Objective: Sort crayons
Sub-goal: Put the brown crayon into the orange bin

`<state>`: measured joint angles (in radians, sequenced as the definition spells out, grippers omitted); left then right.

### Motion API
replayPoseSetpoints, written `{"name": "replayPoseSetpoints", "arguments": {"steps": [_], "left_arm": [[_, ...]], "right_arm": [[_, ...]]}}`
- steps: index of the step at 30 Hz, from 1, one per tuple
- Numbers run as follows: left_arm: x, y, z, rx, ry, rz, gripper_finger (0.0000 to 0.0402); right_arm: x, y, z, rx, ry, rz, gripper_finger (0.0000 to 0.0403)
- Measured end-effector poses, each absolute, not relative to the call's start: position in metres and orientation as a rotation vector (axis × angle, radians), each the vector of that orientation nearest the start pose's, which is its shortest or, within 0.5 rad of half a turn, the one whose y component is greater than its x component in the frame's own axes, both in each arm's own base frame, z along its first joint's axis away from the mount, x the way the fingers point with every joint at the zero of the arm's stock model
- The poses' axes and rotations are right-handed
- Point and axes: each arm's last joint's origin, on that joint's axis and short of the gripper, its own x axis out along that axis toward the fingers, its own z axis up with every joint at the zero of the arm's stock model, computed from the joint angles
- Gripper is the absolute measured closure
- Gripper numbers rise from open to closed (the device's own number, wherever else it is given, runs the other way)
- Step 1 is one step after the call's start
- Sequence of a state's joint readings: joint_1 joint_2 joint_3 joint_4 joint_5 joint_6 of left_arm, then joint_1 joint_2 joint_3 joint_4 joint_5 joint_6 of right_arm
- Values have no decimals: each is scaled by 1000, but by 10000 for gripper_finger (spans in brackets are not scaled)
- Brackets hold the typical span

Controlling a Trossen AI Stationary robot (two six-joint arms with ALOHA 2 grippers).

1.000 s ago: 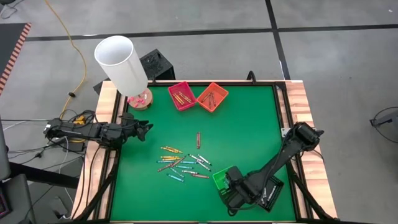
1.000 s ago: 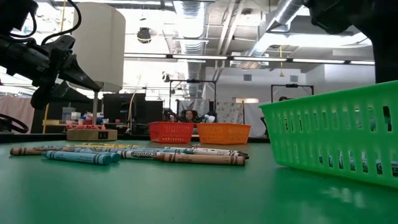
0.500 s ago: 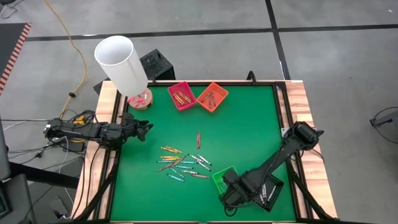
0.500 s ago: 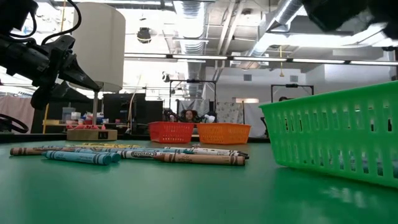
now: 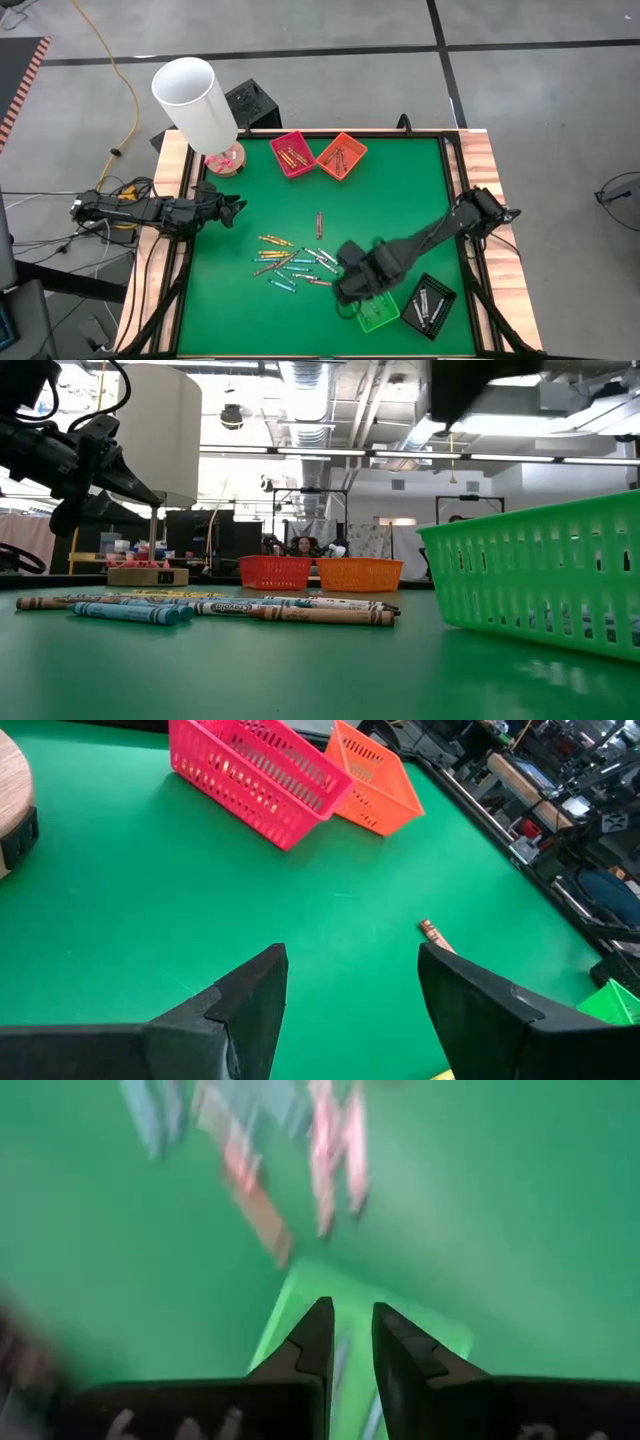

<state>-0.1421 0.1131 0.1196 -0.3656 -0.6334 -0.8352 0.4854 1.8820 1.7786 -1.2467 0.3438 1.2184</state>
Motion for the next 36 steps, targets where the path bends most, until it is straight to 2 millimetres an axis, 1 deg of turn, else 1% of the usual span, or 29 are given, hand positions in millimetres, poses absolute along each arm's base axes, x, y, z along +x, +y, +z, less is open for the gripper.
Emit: {"name": "replayPoseSetpoints", "arguments": {"steps": [3, 6, 11, 16, 19, 22, 25, 28, 36], "left_arm": [[89, 5, 163, -688, 108, 592, 186], [89, 4, 163, -693, 117, 575, 186], [90, 3, 163, -699, 129, 552, 186], [90, 3, 163, -701, 132, 546, 186], [90, 3, 163, -702, 132, 546, 186], [90, 3, 163, -701, 132, 546, 186], [90, 3, 163, -701, 132, 546, 186], [90, 3, 163, -702, 132, 546, 186], [90, 3, 163, -701, 132, 547, 186]], "right_arm": [[343, 141, 297, 491, 983, -728, 335], [354, 119, 293, 506, 947, -781, 335], [369, 87, 268, 501, 925, -815, 335], [378, 53, 236, 618, 955, -805, 335], [383, 36, 222, 683, 970, -727, 335], [390, 27, 212, 718, 932, -628, 335], [394, 22, 206, 727, 885, -575, 335], [392, 19, 198, 722, 889, -578, 335], [392, 16, 193, 682, 856, -566, 335]]}}
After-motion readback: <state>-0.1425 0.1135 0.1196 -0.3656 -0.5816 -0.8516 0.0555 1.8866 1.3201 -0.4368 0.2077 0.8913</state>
